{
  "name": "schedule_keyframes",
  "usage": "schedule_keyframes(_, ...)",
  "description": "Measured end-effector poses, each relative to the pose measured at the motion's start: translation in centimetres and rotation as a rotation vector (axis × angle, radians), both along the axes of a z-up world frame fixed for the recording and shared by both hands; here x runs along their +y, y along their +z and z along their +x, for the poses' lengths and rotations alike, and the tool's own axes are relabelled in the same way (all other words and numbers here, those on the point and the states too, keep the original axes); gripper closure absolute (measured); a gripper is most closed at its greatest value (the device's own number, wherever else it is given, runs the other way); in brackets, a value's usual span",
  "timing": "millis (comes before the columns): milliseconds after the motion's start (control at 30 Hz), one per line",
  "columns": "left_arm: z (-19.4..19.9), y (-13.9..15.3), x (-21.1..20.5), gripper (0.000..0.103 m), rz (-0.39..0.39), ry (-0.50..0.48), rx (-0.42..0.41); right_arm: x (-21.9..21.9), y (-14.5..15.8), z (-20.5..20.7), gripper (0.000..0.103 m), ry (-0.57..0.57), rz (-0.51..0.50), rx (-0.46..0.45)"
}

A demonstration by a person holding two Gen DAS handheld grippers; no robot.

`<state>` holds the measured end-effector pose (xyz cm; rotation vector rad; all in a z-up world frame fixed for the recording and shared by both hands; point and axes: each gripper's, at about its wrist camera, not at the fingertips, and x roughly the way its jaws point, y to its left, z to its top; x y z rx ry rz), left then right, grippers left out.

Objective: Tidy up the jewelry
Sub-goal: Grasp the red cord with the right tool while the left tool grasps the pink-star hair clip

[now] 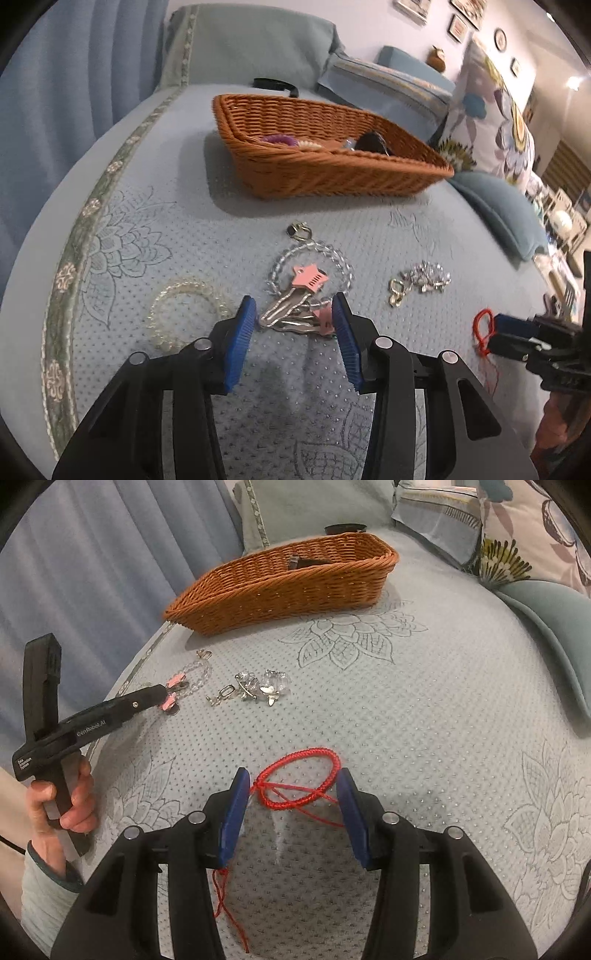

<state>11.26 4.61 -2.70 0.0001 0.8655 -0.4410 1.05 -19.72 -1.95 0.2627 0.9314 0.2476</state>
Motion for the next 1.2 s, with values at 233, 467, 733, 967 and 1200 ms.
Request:
schedule_keyframes(233,-0.1,-0.1,-0.2,0.083,0.003,-0.008,0.014,0.0,-0.1,0.1,0.058,0.007,0.003,-0.019)
schedule_keyframes(467,0.1,-0.2,-0.2,0.084,-0.002,0.009,0.023,0.2,-0.2,0.0,0.058,0.005,-0.012,-0.044)
schedule_keyframes(733,-0.2,-0.1,-0.2,0.093,-0.02,0.015,0.025,0.5,-0.1,-0.3,0.057,0.013,-0.03,-0.069)
schedule_keyframes(967,-3.1,0.7,2.1,0.093,-0.074,0.088,0.034,0.1,0.0,-0.5,0.063,0.032,-0.007,-0.082)
schedule_keyframes(1200,-6.2,0.2,3.1,0.094,-0.111,0.164,0.097,-0.1,0.1,-0.6,0.063,0.027,-0.011,-0.088)
